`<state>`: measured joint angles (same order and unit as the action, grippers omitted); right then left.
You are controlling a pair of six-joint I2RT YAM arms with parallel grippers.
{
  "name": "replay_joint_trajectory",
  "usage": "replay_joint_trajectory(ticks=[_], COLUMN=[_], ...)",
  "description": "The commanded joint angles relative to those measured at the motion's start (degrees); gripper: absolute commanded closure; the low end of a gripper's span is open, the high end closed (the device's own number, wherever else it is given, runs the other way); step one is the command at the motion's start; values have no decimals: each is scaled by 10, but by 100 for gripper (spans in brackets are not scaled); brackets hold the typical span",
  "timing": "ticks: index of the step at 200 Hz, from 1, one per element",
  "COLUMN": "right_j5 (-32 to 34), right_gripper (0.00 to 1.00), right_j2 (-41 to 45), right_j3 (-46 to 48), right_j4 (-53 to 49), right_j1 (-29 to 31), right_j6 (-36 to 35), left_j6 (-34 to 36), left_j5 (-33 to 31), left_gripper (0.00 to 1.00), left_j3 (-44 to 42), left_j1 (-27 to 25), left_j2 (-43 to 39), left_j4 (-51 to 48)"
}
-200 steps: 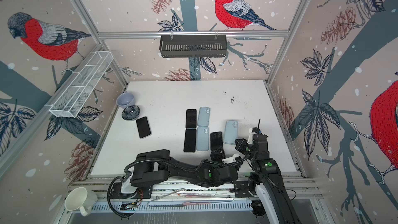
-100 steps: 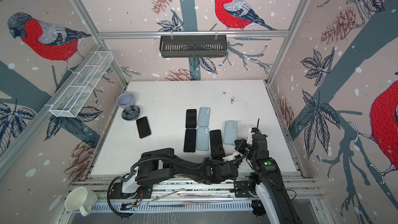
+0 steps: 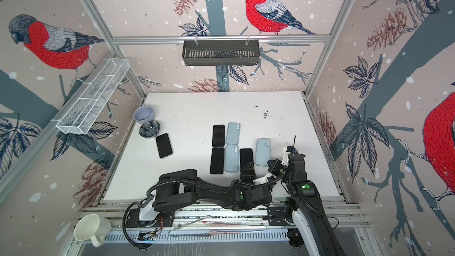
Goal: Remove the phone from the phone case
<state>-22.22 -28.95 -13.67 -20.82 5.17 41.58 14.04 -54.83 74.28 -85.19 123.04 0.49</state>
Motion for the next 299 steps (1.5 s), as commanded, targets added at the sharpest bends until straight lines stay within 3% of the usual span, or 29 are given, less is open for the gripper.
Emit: replay_joint_trajectory(ticks=[1, 27, 36, 120, 192, 245, 299], right_j5=[-4, -2, 1, 38, 151, 244, 289], right_gripper=[98, 98, 98, 100, 100, 99, 95], right_j2=[-3, -17, -23, -53, -71, -98, -142], right_j3=[2, 5, 6, -2, -14, -27, -42], right_j4=[15, 18, 20, 14, -22, -59, -74], right_j1=[1, 7, 10, 64, 144, 211, 219], right_j6=[-13, -17, -18, -15, 19, 56, 73], left_j6=[-41, -70, -83, -205, -290, -318, -329], left_j5=[16, 14, 12, 16, 19, 3, -2], left_gripper=[11, 10, 2, 2, 2, 2, 3], left_j3=[1, -5, -12, -129, -216, -231, -247], left_j1=[-1, -2, -6, -44, -50, -59, -69], left_j2=[-16, -34, -47, -207, -376, -419, -441], left_j4=[-24, -42, -44, -67, -93, -116, -115])
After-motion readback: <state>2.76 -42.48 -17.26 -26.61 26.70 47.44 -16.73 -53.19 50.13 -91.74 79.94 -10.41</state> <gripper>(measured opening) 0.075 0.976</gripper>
